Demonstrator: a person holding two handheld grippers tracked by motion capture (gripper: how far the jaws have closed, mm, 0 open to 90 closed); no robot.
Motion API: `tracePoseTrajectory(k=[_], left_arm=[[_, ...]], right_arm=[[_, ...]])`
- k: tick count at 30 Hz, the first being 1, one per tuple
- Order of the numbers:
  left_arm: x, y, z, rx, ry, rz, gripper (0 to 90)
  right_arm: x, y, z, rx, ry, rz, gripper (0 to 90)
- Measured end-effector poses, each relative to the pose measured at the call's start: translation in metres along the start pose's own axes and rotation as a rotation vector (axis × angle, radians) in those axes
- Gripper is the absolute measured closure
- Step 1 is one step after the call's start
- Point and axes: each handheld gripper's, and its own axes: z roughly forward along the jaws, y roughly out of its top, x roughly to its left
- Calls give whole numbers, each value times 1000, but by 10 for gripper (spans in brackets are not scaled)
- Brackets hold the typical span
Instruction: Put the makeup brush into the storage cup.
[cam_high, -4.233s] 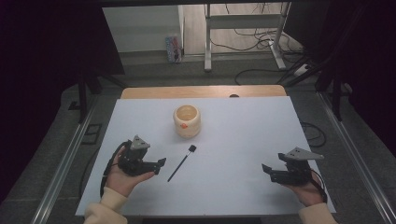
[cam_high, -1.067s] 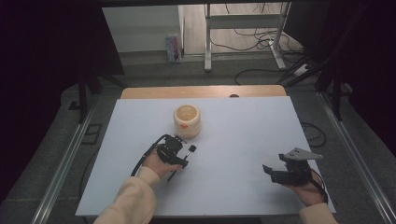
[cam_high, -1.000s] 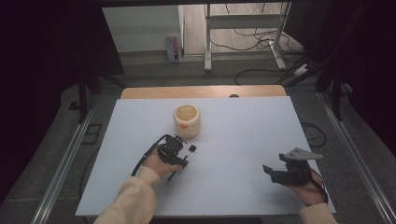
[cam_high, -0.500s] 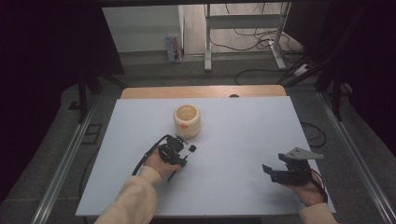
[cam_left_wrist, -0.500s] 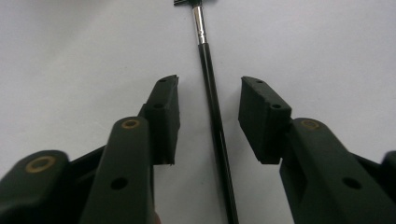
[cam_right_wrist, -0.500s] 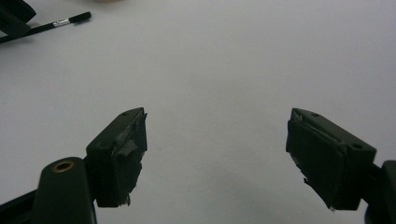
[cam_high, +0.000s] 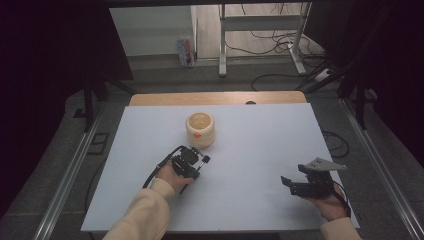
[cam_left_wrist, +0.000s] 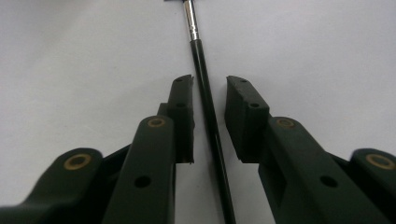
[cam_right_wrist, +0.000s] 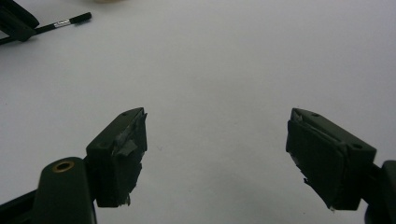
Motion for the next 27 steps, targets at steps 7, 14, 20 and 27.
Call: tracePoseTrajectory(k=[7, 14, 20, 27], left_arm=[[0, 0, 0, 3, -17, -6, 799], [-2, 1, 0, 6, -8, -16, 839], [-2, 1, 0, 8, -12, -19, 854], [-2, 1, -1, 0, -14, -24, 855]], right_arm=[[0, 0, 0, 2, -4, -2, 201], [0, 0, 1, 5, -7, -2, 201], [0, 0, 0, 7, -6, -2, 201], [0, 0, 0, 2, -6, 1, 201]])
